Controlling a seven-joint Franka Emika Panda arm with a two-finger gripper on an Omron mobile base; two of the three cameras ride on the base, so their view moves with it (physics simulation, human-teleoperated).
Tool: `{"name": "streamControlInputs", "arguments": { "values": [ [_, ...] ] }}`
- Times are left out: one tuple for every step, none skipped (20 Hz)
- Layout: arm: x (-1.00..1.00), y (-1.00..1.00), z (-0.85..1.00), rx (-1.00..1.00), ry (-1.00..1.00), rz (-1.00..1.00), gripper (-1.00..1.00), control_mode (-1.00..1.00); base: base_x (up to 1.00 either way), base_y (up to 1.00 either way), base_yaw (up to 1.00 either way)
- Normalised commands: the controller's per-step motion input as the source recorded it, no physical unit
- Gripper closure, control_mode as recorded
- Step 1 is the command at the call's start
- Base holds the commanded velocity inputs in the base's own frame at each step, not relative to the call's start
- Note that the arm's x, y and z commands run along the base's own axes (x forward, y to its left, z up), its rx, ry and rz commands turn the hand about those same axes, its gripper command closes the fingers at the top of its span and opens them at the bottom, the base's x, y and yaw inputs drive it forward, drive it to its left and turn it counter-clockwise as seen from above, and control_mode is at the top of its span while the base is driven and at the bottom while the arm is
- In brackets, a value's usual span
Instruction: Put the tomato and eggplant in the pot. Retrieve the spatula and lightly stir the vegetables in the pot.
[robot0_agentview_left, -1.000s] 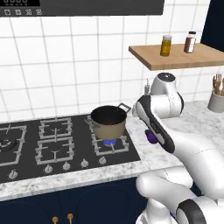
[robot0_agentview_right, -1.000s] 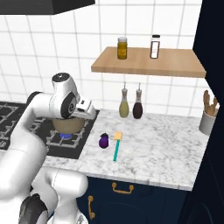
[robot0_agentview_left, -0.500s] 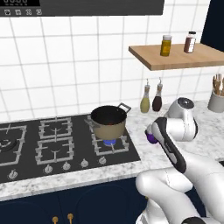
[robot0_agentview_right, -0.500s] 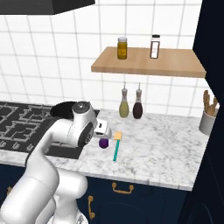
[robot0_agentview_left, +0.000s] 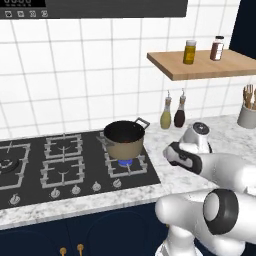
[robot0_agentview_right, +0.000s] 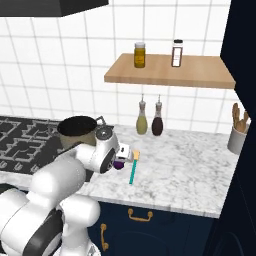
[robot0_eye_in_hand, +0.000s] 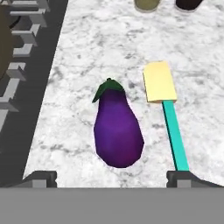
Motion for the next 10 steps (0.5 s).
{"name": "streamControlInputs", "arguments": {
  "values": [
    [0.71, -0.09, -0.22, 0.01, 0.19, 0.00, -1.00, -1.00, 0.00, 0.00, 0.00],
    [0.63, -0.02, -0.30, 0.01, 0.19, 0.00, -1.00, -1.00, 0.00, 0.00, 0.00],
    [0.62, 0.00, -0.34, 0.00, 0.19, 0.00, -1.00, -1.00, 0.00, 0.00, 0.00],
    [0.56, 0.00, -0.36, 0.00, 0.18, 0.00, -1.00, -1.00, 0.00, 0.00, 0.00],
    [0.51, 0.00, -0.40, 0.00, 0.19, 0.00, -1.00, -1.00, 0.00, 0.00, 0.00],
    [0.41, 0.00, -0.41, 0.00, 0.17, 0.00, -1.00, -1.00, 0.00, 0.00, 0.00],
    [0.34, 0.00, -0.44, 0.00, 0.15, 0.00, -1.00, -1.00, 0.00, 0.00, 0.00],
    [0.21, 0.00, -0.42, 0.00, 0.09, 0.00, -1.00, -1.00, 0.00, 0.00, 0.00],
    [0.06, -0.01, -0.43, 0.00, 0.04, 0.00, -1.00, -1.00, 0.00, 0.00, 0.00],
    [0.00, -0.06, -0.44, 0.00, 0.01, 0.00, -1.00, -1.00, 0.00, 0.00, 0.00]
  ]
}}
